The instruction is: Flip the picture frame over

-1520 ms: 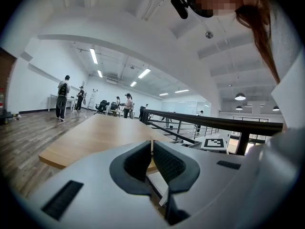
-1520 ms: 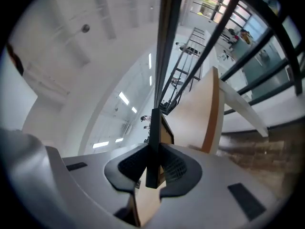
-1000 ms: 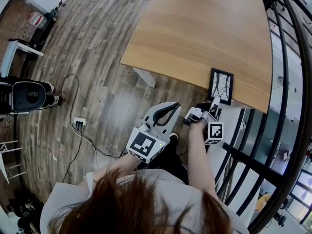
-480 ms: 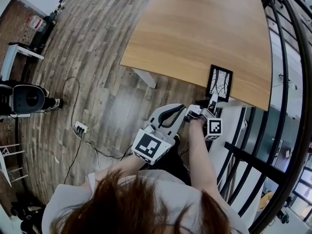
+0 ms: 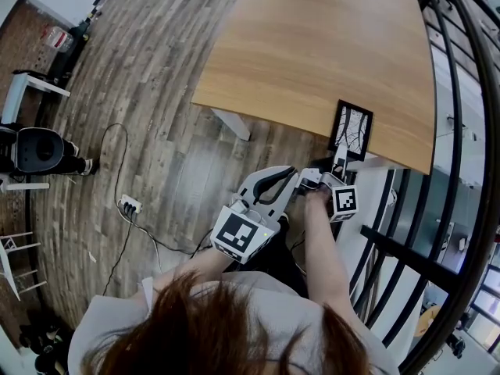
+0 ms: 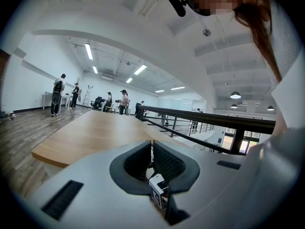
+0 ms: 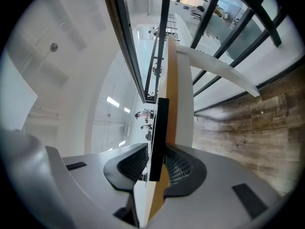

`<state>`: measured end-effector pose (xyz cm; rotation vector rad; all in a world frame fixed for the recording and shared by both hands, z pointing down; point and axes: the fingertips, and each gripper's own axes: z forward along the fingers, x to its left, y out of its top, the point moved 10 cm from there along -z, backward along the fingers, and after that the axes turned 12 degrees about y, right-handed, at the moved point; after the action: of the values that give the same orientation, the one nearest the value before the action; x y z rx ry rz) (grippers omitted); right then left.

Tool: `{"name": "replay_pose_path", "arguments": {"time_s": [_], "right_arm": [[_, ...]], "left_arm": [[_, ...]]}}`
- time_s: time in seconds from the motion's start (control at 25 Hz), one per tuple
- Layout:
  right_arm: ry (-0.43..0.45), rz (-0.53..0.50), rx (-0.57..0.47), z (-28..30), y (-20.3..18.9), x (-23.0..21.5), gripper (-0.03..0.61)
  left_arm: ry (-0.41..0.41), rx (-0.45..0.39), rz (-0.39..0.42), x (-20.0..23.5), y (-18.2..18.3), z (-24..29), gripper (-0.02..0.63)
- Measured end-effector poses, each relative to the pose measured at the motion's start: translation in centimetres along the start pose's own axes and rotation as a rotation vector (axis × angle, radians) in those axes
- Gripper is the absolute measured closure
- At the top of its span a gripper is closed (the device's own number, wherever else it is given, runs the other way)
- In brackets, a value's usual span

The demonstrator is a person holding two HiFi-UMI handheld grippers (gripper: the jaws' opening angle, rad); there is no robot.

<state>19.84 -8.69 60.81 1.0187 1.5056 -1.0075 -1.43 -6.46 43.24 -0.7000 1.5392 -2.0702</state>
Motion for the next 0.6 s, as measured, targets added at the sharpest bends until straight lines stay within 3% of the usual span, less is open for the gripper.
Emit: {"name": "replay_pose_path", "arguments": {"time_s": [0.32, 0.6], "right_arm": [[0.004, -0.06, 0.094, 0.3, 0.0, 0.7, 0.429], [-0.072, -0.125, 0.135, -1.8, 0.1, 2.2, 0.403]], "left_arm": [[-0.01, 0.012, 0.002, -0.2, -0.1, 0.1, 0.594], [0.008, 0.015, -0.008, -0.2, -0.3, 0.4, 0.594]]}}
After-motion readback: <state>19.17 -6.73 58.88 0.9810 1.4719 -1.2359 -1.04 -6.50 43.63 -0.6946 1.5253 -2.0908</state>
